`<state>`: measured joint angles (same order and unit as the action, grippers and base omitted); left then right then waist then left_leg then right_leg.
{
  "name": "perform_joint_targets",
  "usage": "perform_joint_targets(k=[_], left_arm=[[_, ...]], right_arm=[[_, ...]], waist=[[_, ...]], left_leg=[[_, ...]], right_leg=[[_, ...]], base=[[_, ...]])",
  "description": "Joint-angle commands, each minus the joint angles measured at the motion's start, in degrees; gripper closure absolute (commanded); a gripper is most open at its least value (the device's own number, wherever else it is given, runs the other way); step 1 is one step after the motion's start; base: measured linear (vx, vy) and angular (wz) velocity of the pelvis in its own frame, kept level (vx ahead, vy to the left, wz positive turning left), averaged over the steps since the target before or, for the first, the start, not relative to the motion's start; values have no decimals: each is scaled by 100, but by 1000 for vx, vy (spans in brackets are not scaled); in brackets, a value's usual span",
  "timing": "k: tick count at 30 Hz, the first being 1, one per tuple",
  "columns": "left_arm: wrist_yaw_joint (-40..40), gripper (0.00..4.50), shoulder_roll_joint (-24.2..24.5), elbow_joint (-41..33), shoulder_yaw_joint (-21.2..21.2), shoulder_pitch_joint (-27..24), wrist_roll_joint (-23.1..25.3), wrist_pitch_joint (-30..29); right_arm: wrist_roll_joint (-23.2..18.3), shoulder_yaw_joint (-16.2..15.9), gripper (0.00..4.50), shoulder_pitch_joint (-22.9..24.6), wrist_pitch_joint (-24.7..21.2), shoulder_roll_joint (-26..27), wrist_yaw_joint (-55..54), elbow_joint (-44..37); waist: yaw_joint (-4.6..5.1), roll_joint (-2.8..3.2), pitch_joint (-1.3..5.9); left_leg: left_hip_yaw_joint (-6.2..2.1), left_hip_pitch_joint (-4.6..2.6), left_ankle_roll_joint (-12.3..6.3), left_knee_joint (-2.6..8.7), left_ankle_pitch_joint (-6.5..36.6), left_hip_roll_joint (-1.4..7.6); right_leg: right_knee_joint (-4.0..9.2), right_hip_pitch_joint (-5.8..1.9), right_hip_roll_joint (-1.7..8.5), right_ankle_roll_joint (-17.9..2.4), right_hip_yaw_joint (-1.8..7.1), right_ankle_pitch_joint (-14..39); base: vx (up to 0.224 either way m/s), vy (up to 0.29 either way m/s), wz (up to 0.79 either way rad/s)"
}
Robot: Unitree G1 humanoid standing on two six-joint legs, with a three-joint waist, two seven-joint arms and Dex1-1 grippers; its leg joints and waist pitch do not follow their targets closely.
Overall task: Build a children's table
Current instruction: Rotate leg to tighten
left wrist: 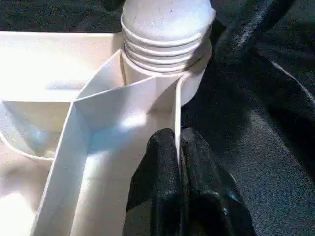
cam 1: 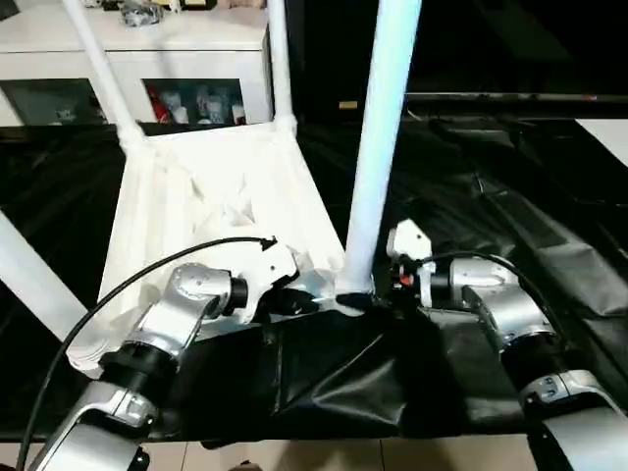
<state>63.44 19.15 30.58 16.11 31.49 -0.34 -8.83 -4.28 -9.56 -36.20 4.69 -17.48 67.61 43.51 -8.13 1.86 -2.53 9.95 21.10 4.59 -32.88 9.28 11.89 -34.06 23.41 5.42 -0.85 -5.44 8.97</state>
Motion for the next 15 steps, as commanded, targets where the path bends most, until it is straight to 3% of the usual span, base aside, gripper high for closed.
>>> perform_joint_targets(k=[1, 15], left_arm=[[148, 450, -107, -197, -92, 21, -343, 96], [167, 450, -52, -234, -87, -49, -272, -10]], right_arm=[[64, -58, 99, -150, 95, 12, 4, 51], [60, -50, 204, -2, 159, 34, 53, 148]], waist=[[34, -91, 371], [40, -57, 374]], left_leg=[[2, -51, -300, 358, 1490, 133], [-2, -51, -297, 359, 1529, 132]], right_leg=[[411, -286, 308, -1018, 254, 1898], [409, -289, 297, -1038, 250, 1832]], base=[[0, 0, 0], [0, 0, 0]])
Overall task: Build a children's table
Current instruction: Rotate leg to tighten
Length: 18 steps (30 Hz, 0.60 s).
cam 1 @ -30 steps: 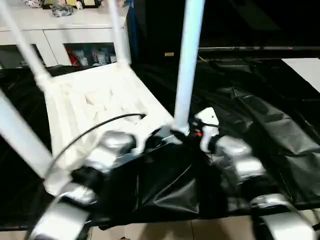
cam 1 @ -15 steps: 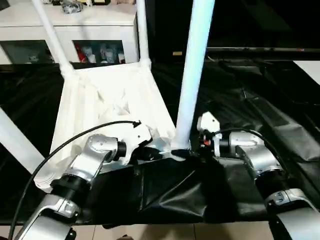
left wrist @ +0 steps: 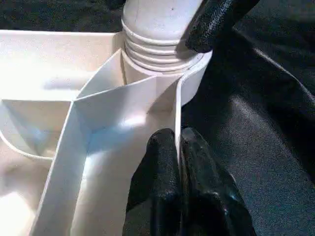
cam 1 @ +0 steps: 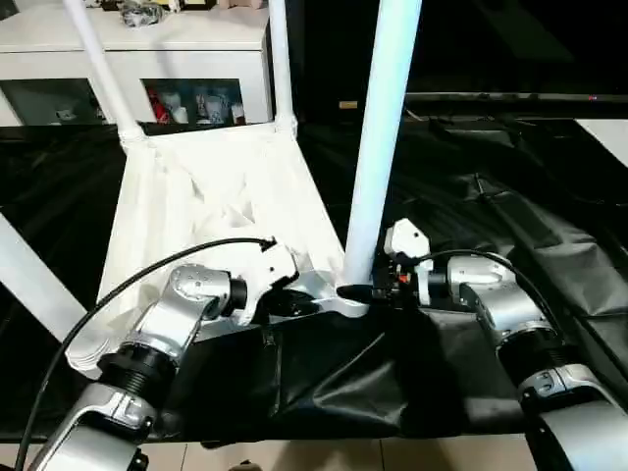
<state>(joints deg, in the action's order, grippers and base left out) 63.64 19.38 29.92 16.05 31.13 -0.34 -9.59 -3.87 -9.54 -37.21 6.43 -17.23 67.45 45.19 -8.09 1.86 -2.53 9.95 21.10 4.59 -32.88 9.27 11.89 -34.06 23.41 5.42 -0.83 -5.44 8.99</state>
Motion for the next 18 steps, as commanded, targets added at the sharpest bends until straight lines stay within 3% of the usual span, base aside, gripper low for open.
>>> perform_joint_targets(k=[1, 4, 8, 9, 10, 13, 14, 15, 18], left_arm=[[112, 450, -96, -149, -85, -11, -267, 40], [-146, 450, -202, -20, -95, 42, -179, -65], [-591, 450, -399, 195, -146, 167, -67, -191], [-1076, 450, -596, 447, -203, 341, 48, -328], [-1460, 450, -736, 647, -271, 483, 115, -455], [-2210, 450, -1012, 1031, -450, 762, 173, -689], [-2442, 450, -1097, 1157, -506, 855, 186, -721], [-2821, 450, -1252, 1379, -553, 1029, 231, -749], [-3071, 450, -1341, 1543, -544, 1162, 292, -637]], right_arm=[[-11, -34, 207, 160, -47, 25, 56, -36], [-175, 116, 212, 334, -222, 173, -164, -84], [-303, 299, 220, 472, -399, 459, -690, -102], [-295, 364, 233, 545, -540, 723, -1190, -86], [-272, 405, 233, 549, -670, 901, -1562, -43], [-220, 513, 242, 455, -958, 1262, -2392, 125], [-196, 559, 242, 401, -1035, 1392, -2717, 190], [-203, 701, 243, 248, -1210, 1699, -3413, 351], [-120, 703, 243, 90, -1169, 1946, -3827, 421]], waist=[[36, -57, 373], [39, -60, 374], [63, -66, 353], [72, -73, 347], [89, -68, 309], [185, -83, 272], [215, -53, 275], [250, -43, 259], [357, -19, 293]], left_leg=[[0, -57, -296, 361, 1549, 134], [-1, -56, -293, 363, 1547, 135], [-17, -69, -206, 390, 1743, 117], [-10, -69, -195, 389, 1751, 114], [-10, -113, -141, 392, 1933, 90], [-42, -138, -24, 389, 2194, 38], [-60, -178, -17, 373, 2332, 26], [-56, -172, -14, 371, 2346, 14], [-98, -175, -27, 409, 2511, 25]], right_leg=[[416, -285, 298, -1036, 251, 1851], [409, -292, 292, -1037, 258, 1797], [461, -288, 302, -915, 243, 2241], [478, -275, 300, -887, 251, 2295], [539, -238, 301, -784, 240, 2672], [652, -227, 312, -443, 177, 3517], [702, -202, 320, -344, 146, 3746], [727, -182, 304, -302, 146, 3814], [778, -222, 296, -244, 60, 3654]], base=[[0, 0, 0], [0, 0, 0], [0, 0, 0], [0, 0, 0], [0, 0, 0], [0, 0, 0], [0, 0, 0], [0, 0, 0], [0, 0, 0]])
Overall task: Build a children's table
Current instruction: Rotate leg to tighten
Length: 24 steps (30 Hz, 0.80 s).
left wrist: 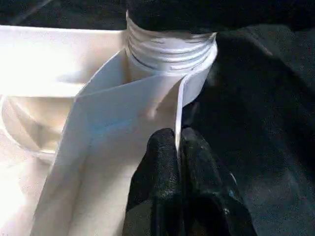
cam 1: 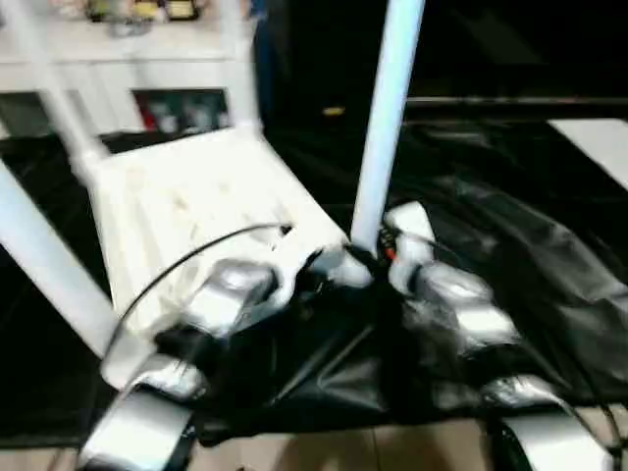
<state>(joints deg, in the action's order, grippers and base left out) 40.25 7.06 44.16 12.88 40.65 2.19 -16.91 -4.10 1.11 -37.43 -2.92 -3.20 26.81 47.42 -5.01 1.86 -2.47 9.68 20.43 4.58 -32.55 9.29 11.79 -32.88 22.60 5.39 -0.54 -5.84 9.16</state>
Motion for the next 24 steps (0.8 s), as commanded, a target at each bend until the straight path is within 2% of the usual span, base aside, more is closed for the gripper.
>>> perform_joint_targets(k=[1, 2, 4, 5, 8, 9, 10, 13, 16, 17, 18, 19, 20, 21, 22, 24], left_arm=[[-754, 450, -104, 140, -188, 233, 88, 184], [-736, 450, -95, 147, -161, 245, 116, 230], [-710, 450, -87, 139, -143, 245, 130, 247], [-451, 450, -34, 68, -105, 197, 156, 408], [-269, 450, 1, 19, -76, 158, 157, 516], [-19, 450, 64, -101, -47, 86, 103, 581], [-19, 450, 64, -101, -47, 86, 103, 581], [666, 450, 314, -385, 49, -111, -76, 762], [1182, 450, 515, -595, 81, -250, -206, 822], [1436, 450, 593, -700, 96, -312, -276, 883], [1688, 450, 669, -830, 104, -375, -368, 846], [1938, 450, 766, -953, 135, -435, -422, 869], [1938, 450, 766, -953, 135, -435, -422, 869], [2325, 450, 926, -1150, 188, -529, -520, 827], [2486, 450, 987, -1225, 206, -568, -567, 835], [2701, 450, 1046, -1345, 213, -624, -661, 769]], right_arm=[[-26, -430, 243, 62, -126, 582, 236, 196], [16, -471, 243, 31, -44, 598, 243, 184], [36, -492, 243, 23, -2, 598, 259, 167], [-36, -436, 243, 49, 107, 539, 521, 58], [-108, -393, 243, 72, 155, 492, 689, -30], [-181, -362, 190, 59, 171, 361, 900, -96], [-181, -362, 176, 59, 171, 361, 900, -96], [-255, -362, 141, -1, 225, -108, 1654, -210], [-265, -394, 128, -25, 239, -465, 2230, -268], [-276, -403, 110, -26, 224, -608, 2485, -298], [-279, -412, 97, -32, 213, -743, 2694, -314], [-291, -453, 89, -26, 180, -903, 2986, -341], [-291, -453, 89, -26, 180, -903, 2986, -341], [-243, -573, 77, -4, 178, -1166, 3435, -380], [-197, -664, 66, 23, 165, -1283, 3659, -424], [-41, -821, 46, 53, 294, -1421, 3804, -447]], waist=[[57, -27, 294], [60, -29, 291], [62, -28, 291], [58, -71, 296], [28, -61, 297], [22, -86, 300], [0, -81, 313], [-49, -99, 343], [-83, -84, 363], [-113, -106, 379], [-129, -84, 384], [-138, -89, 395], [-162, -84, 405], [-223, -60, 430], [-225, -71, 426], [-281, -57, 416]], left_leg=[[-85, -93, -35, 388, 2514, 38], [-88, -68, -71, 410, 2539, 51], [-83, -86, -93, 427, 2591, 68], [-77, -88, -117, 436, 2564, 78], [-54, -86, -153, 434, 2441, 79], [-47, -84, -168, 432, 2390, 78], [-39, -66, -203, 432, 2252, 83], [-17, -11, -329, 428, 1862, 98], [20, -9, -397, 390, 1576, 132], [27, 35, -411, 359, 1372, 124], [31, 44, -422, 344, 1315, 131], [36, 65, -458, 329, 1158, 132], [39, 58, -483, 320, 1102, 132], [47, 32, -548, 289, 923, 153], [58, 46, -578, 281, 875, 151], [57, 55, -604, 272, 855, 153]], right_leg=[[648, -164, 298, -286, 92, 3552], [651, -178, 301, -286, 96, 3443], [639, -168, 301, -356, 115, 3299], [635, -173, 310, -414, 128, 3186], [606, -167, 331, -523, 171, 3054], [604, -171, 334, -541, 175, 3024], [581, -192, 344, -584, 194, 2898], [518, -240, 355, -699, 227, 2484], [446, -208, 332, -905, 249, 2073], [385, -246, 321, -1011, 246, 1810], [352, -232, 327, -1056, 258, 1691], [306, -246, 320, -1133, 257, 1459], [295, -251, 319, -1171, 252, 1361], [238, -221, 303, -1298, 258, 1004], [229, -222, 294, -1341, 262, 909], [198, -210, 277, -1392, 261, 774]], base=[[0, 0, 0], [0, 0, 0], [0, 0, 0], [0, 0, 0], [0, 0, 0], [0, 0, 0], [0, 0, 0], [0, 0, 0], [0, 0, 0], [58, -38, 4], [0, 0, 0], [0, 0, 0], [0, 0, 0], [0, 0, 0], [0, 0, 0], [0, 0, 0]])
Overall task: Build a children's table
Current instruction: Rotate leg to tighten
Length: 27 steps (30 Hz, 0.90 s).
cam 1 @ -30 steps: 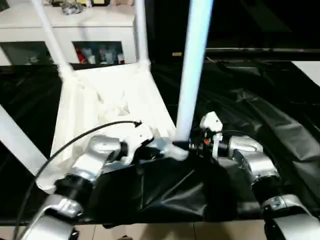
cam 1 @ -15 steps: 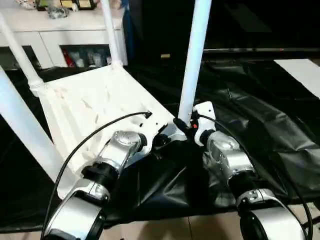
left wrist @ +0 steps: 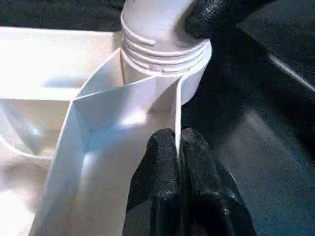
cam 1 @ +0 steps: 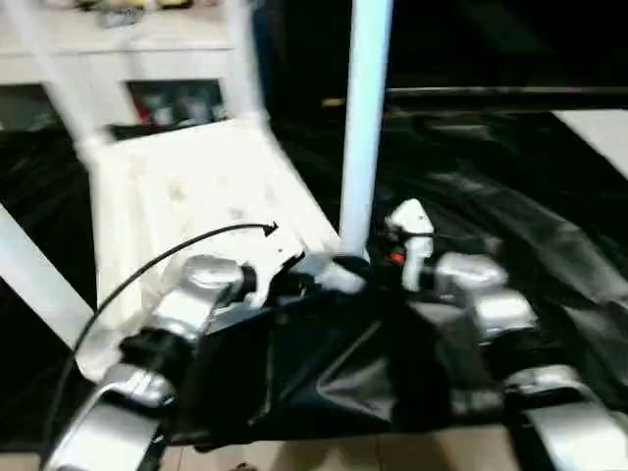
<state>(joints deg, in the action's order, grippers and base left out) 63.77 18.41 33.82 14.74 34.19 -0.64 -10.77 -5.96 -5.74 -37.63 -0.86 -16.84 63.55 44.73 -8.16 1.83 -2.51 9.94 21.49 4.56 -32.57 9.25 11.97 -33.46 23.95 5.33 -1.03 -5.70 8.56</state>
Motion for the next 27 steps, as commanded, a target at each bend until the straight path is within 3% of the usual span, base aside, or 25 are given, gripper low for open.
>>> perform_joint_targets(k=[1, 6, 12, 18, 19, 27], left_arm=[[470, 450, -63, -386, 27, -12, -438, 137], [578, 450, -43, -472, 5, -51, -476, 88], [547, 450, -36, -466, -27, -59, -422, 102], [543, 450, -20, -456, -73, -60, -406, 102], [543, 450, -20, -456, -73, -60, -406, 102], [492, 450, -22, -400, -81, -53, -367, 151]], right_arm=[[247, -246, 39, 85, 173, -129, 199, -166], [347, -360, 39, 83, 377, -174, 306, -114], [230, -379, 39, 37, 364, -115, 469, -76], [190, -396, 39, 34, 441, -134, 626, -11], [190, -396, 66, 34, 441, -134, 626, -11], [185, -367, 120, 10, 431, -136, 597, 78]], waist=[[21, -37, 415], [35, -52, 387], [23, -89, 396], [20, -78, 396], [21, -80, 395], [22, -87, 400]], left_leg=[[27, -67, -565, 279, 940, 148], [35, -102, -354, 318, 1445, 142], [31, -68, -374, 299, 1285, 126], [22, -59, -380, 291, 1296, 126], [21, -61, -378, 293, 1297, 127], [22, -55, -386, 283, 1243, 123]], right_leg=[[259, -329, 293, -1342, 251, 899], [321, -324, 302, -1220, 278, 1436], [311, -339, 303, -1135, 279, 1465], [303, -337, 302, -1136, 278, 1502], [300, -335, 297, -1137, 277, 1499], [294, -341, 300, -1143, 277, 1479]], base=[[0, 0, 0], [0, 0, 0], [0, 0, 0], [0, 0, 0], [0, 0, 0], [0, 0, 0]])
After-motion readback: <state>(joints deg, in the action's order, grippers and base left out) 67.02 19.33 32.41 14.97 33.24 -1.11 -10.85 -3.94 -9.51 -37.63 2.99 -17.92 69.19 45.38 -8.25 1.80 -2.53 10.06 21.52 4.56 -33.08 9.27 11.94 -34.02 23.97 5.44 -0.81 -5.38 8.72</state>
